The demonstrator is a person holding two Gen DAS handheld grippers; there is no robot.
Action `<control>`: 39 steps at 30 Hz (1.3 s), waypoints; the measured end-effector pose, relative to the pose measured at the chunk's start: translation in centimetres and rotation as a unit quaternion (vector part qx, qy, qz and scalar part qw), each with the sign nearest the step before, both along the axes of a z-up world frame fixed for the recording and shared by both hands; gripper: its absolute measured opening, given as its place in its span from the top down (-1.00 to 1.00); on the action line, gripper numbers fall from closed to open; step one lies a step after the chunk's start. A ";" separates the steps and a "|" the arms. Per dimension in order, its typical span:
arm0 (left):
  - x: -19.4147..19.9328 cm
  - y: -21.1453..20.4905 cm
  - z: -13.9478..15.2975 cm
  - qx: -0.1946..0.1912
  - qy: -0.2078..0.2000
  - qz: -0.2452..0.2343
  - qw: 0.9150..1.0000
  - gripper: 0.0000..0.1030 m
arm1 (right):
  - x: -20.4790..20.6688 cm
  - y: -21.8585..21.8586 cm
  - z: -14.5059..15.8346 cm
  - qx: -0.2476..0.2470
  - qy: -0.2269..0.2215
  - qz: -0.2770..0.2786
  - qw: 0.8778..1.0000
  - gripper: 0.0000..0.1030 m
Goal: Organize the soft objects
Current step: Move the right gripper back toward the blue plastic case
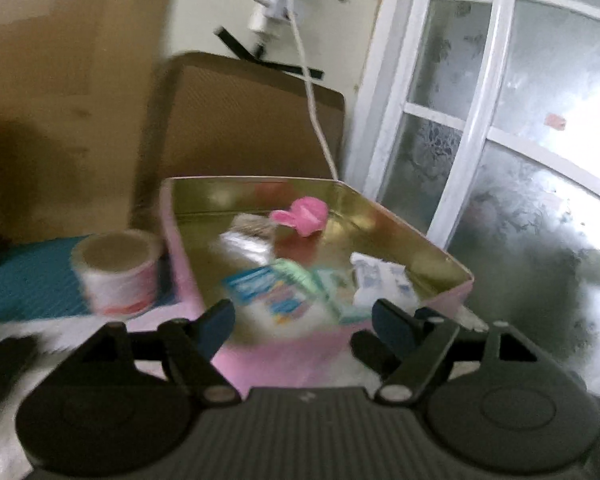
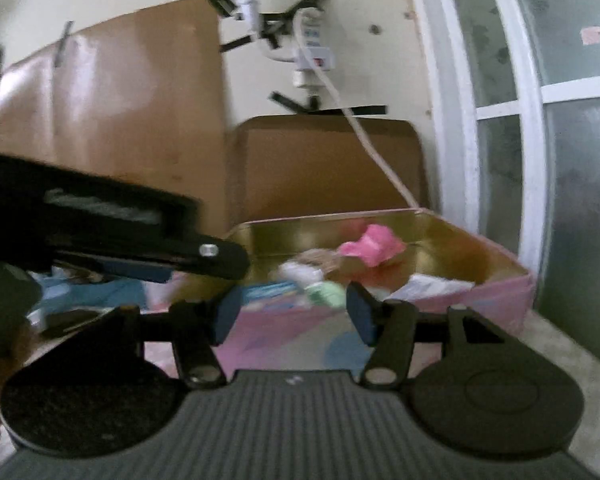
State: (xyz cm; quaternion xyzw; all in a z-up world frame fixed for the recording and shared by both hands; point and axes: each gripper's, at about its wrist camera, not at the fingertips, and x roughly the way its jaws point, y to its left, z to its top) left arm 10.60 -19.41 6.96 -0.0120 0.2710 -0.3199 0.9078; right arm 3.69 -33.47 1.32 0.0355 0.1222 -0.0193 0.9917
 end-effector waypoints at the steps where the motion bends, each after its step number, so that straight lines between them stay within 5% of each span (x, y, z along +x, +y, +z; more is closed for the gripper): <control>1: -0.7 1.4 -0.2 0.003 -0.003 0.008 1.000 -0.53 | -0.2 0.6 -0.2 0.000 0.006 0.013 1.000 -0.18; 8: -4.7 13.4 -3.4 0.048 0.001 0.116 0.992 -0.53 | 1.5 6.4 -1.4 0.027 0.090 0.143 0.985 -0.18; 12: -4.7 21.4 -4.8 0.048 0.035 0.229 0.972 -0.53 | 3.5 10.6 -1.9 0.026 0.128 0.215 0.968 -0.18; 17: -4.2 27.0 -5.5 0.067 0.014 0.347 0.935 -0.52 | 7.2 16.4 -1.5 0.006 0.140 0.276 0.951 -0.18; 19: -3.9 28.6 -5.7 0.020 0.039 0.340 0.939 -0.51 | 9.8 17.8 -1.1 0.015 0.148 0.285 0.947 -0.18; 26: -4.0 28.3 -5.4 0.008 0.036 0.334 0.942 -0.51 | 21.7 19.9 -1.8 0.086 0.218 0.240 0.942 -0.18; 30: -4.1 29.7 -5.7 -0.040 0.048 0.334 0.941 -0.51 | 25.6 19.9 -3.7 0.143 0.284 0.236 0.918 -0.19; 32: -4.0 30.7 -5.8 -0.073 0.057 0.335 0.938 -0.52 | 26.2 19.9 -4.3 0.183 0.315 0.264 0.893 -0.12; 34: -4.1 31.6 -6.0 -0.102 0.067 0.337 0.934 -0.52 | 25.2 19.9 -4.0 0.194 0.314 0.286 0.884 0.19; 39: -4.4 33.1 -6.3 -0.156 0.077 0.342 0.923 -0.52 | 19.7 22.2 -1.8 0.158 0.306 0.375 0.861 0.30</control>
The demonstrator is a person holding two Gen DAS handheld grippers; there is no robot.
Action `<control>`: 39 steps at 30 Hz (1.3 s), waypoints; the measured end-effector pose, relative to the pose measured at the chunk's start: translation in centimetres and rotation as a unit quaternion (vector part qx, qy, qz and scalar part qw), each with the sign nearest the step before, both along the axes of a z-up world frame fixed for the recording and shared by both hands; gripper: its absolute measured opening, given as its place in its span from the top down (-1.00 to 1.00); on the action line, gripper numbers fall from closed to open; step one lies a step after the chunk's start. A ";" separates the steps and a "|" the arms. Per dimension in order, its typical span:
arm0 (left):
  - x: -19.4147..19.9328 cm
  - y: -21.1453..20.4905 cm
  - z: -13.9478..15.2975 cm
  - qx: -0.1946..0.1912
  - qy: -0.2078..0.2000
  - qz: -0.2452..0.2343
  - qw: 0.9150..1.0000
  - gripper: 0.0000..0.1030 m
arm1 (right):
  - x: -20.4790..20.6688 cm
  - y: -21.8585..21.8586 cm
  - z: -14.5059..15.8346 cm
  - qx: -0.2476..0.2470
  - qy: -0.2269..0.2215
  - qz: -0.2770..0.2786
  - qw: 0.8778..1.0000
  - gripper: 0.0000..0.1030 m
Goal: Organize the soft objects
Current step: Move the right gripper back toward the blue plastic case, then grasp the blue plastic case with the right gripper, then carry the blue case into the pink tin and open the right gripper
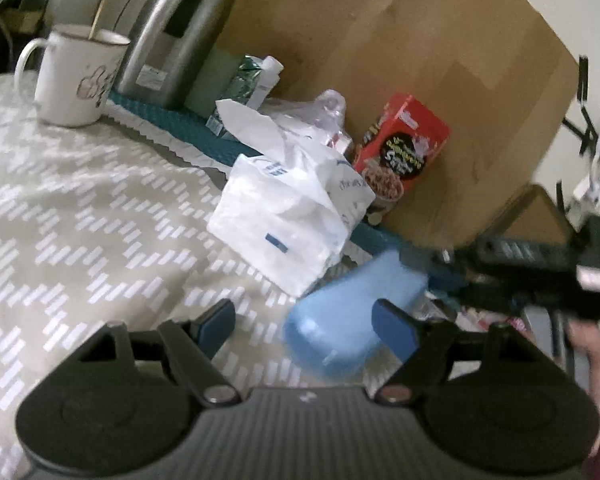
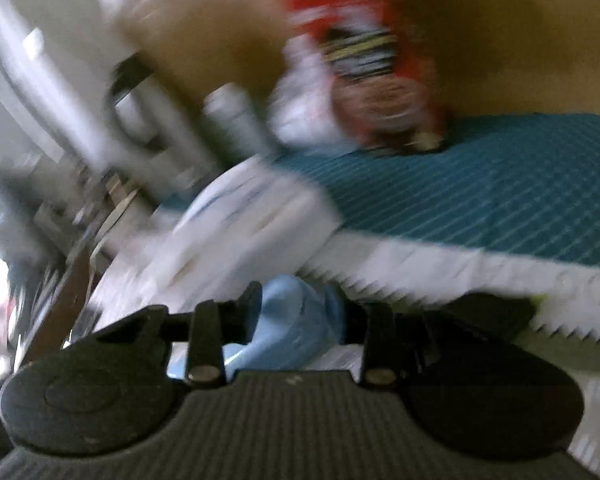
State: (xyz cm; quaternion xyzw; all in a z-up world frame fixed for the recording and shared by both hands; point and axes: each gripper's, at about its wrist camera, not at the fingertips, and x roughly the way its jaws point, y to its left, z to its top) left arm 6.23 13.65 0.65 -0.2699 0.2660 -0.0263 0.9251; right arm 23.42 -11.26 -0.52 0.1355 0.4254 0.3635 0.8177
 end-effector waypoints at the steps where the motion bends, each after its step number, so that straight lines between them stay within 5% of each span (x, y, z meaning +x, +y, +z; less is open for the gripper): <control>1: 0.0 0.1 0.0 -0.005 0.000 0.000 1.000 -0.51 | -1.1 0.6 0.2 -0.002 -0.003 0.018 1.000 0.32; 8: -2.2 1.8 0.0 -0.041 -0.004 -0.002 0.999 -0.54 | -11.4 1.5 0.5 -0.033 -0.070 0.093 0.993 0.22; 13: -6.2 4.3 1.4 -0.050 -0.006 -0.004 0.999 -0.57 | -16.8 0.7 0.7 -0.075 -0.163 0.149 0.972 -0.49; 21: -7.4 3.4 2.5 -0.011 0.005 -0.012 1.000 -0.57 | -15.3 3.7 -0.3 -0.125 -0.219 0.209 0.945 -0.61; 24: -4.8 2.8 0.6 -0.015 0.043 -0.041 0.998 -0.37 | -15.7 4.0 -1.4 -0.137 -0.209 0.221 0.943 -0.42; 25: -4.9 2.5 0.6 -0.007 0.030 -0.034 0.999 -0.36 | -15.9 3.8 -1.4 -0.142 -0.213 0.207 0.944 -0.23; 32: -3.1 -4.0 2.4 0.005 0.017 -0.122 0.992 -0.33 | -19.0 -3.2 0.0 -0.152 -0.233 0.106 0.955 -0.22; 35: -1.1 -9.5 3.7 0.029 -0.001 -0.188 0.982 -0.33 | -20.1 -8.0 1.0 -0.162 -0.239 0.034 0.957 -0.22; 39: 2.3 -17.6 5.5 0.045 -0.022 -0.266 0.963 -0.33 | -20.7 -14.3 3.1 -0.195 -0.267 -0.051 0.942 -0.22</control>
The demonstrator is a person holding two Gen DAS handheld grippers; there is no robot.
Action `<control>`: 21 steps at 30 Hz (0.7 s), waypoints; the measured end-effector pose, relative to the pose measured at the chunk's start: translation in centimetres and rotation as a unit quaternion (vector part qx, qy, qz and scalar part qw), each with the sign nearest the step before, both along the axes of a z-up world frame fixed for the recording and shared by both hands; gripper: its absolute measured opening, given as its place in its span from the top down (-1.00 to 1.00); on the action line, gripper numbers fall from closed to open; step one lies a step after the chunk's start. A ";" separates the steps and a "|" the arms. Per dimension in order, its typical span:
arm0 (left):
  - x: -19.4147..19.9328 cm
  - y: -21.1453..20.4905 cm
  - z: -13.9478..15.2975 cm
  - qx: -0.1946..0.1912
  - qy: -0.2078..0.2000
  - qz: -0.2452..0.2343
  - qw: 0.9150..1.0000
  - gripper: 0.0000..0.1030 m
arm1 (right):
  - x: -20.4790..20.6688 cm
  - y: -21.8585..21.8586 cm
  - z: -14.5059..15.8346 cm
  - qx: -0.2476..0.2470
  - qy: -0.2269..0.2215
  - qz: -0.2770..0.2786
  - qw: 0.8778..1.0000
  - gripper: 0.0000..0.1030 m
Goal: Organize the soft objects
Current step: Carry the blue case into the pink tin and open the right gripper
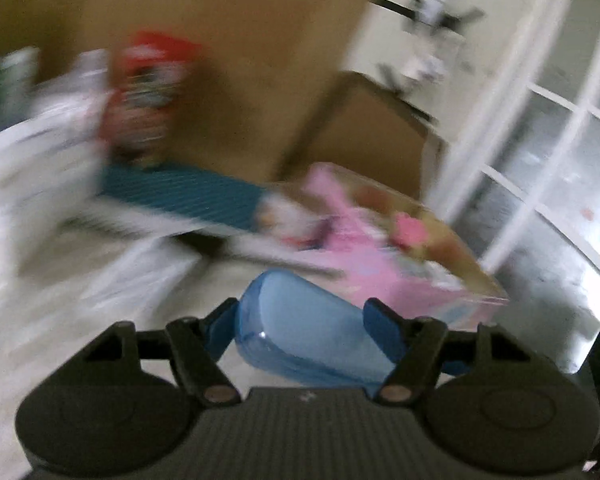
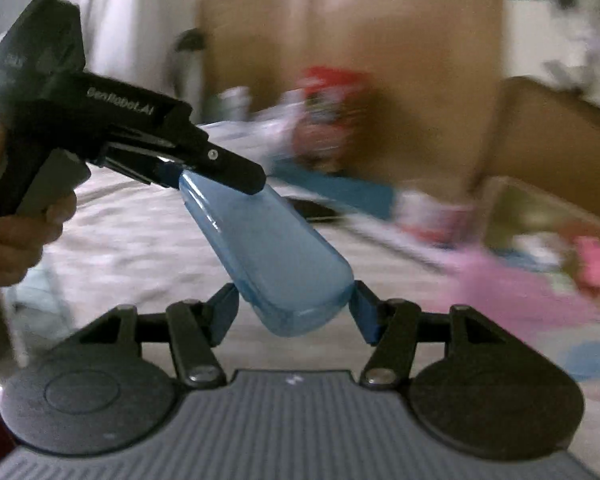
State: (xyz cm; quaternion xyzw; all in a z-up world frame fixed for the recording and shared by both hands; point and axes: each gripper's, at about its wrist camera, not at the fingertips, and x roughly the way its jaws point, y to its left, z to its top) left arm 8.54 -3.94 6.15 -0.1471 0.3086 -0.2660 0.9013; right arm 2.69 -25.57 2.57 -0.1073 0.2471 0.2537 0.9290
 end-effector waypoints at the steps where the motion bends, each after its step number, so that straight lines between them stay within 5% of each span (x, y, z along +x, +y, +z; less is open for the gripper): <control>1: 0.9 -2.3 0.6 0.004 -0.011 -0.019 1.000 -0.34 | 0.1 -1.6 0.5 -0.003 -0.009 -0.020 1.000 -0.22; 7: 5.5 -13.2 2.6 0.018 -0.036 -0.088 0.995 -0.39 | 2.5 -9.2 2.3 -0.026 -0.038 -0.112 0.993 -0.23; 12: 9.3 -20.0 2.7 0.036 -0.033 -0.098 0.994 -0.44 | 5.9 -13.9 2.3 -0.005 -0.024 -0.168 0.986 -0.23; 15: 11.7 -23.9 2.2 0.088 -0.042 -0.082 0.992 -0.64 | 8.9 -15.3 1.4 -0.017 -0.032 -0.230 0.973 -0.26; 18: 12.9 -26.0 0.9 0.150 -0.038 -0.042 0.987 -0.54 | 11.0 -15.9 0.2 -0.058 -0.050 -0.312 0.947 -0.32; 21: 11.9 -24.7 0.6 0.127 -0.025 -0.044 0.991 -0.50 | 9.8 -16.8 -0.1 0.000 -0.051 -0.326 0.944 -0.31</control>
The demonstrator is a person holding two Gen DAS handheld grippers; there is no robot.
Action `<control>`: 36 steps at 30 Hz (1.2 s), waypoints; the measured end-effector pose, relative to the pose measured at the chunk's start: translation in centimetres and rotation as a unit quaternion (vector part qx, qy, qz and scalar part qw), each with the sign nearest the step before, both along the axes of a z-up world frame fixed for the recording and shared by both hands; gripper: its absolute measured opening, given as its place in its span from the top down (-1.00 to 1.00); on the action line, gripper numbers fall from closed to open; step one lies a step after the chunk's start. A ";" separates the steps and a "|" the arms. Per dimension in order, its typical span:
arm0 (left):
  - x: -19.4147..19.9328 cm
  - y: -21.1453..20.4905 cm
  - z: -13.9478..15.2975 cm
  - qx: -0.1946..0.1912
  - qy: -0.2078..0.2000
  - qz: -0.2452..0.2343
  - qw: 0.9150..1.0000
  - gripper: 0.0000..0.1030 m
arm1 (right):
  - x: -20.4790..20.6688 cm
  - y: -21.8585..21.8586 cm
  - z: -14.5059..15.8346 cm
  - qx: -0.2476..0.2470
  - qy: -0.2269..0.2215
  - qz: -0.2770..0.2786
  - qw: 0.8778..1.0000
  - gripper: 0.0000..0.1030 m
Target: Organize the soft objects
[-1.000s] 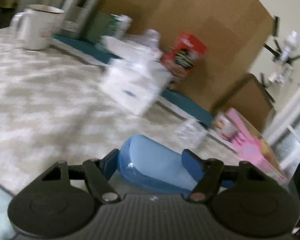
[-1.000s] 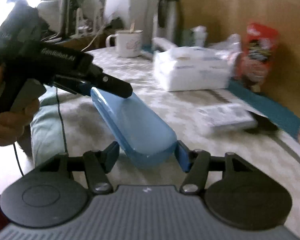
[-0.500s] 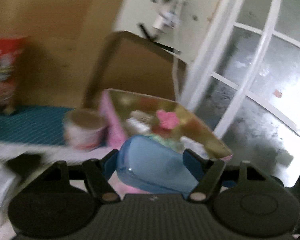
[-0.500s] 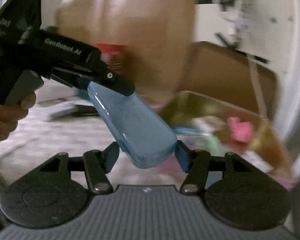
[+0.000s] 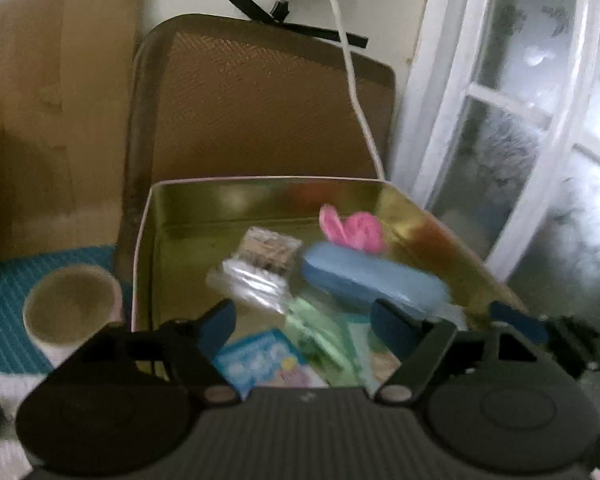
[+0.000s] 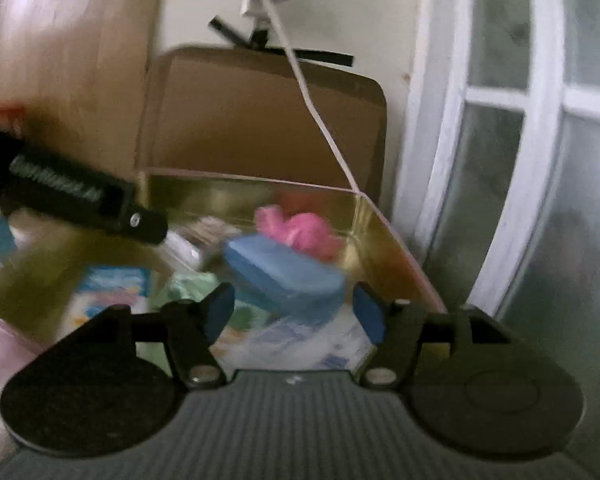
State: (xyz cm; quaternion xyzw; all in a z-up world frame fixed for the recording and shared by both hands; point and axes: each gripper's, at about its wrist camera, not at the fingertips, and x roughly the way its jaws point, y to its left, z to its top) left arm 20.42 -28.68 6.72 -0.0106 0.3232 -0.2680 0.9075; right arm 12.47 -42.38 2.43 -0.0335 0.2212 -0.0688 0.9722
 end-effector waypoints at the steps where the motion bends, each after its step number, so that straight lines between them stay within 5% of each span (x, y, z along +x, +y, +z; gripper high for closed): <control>1: -0.9 0.6 0.1 0.000 -0.010 -0.001 1.000 -0.52 | -0.9 0.1 0.0 0.011 -0.009 0.002 1.000 -0.31; 12: -9.3 4.2 1.9 0.043 -0.062 -0.004 0.997 -0.58 | -8.8 4.5 1.7 0.067 -0.077 -0.005 0.995 -0.32; 20: -14.1 8.0 3.0 0.051 -0.078 0.019 0.995 -0.81 | -13.0 6.2 1.8 0.159 -0.078 -0.019 0.984 -0.35; 26: -16.3 10.5 2.9 0.055 -0.082 0.034 0.995 -0.99 | -14.9 7.9 2.2 0.184 -0.077 -0.015 0.980 -0.57; 36: -18.4 12.4 2.0 0.073 -0.082 0.036 0.993 -0.99 | -15.5 8.8 2.4 0.246 -0.072 -0.017 0.966 -0.66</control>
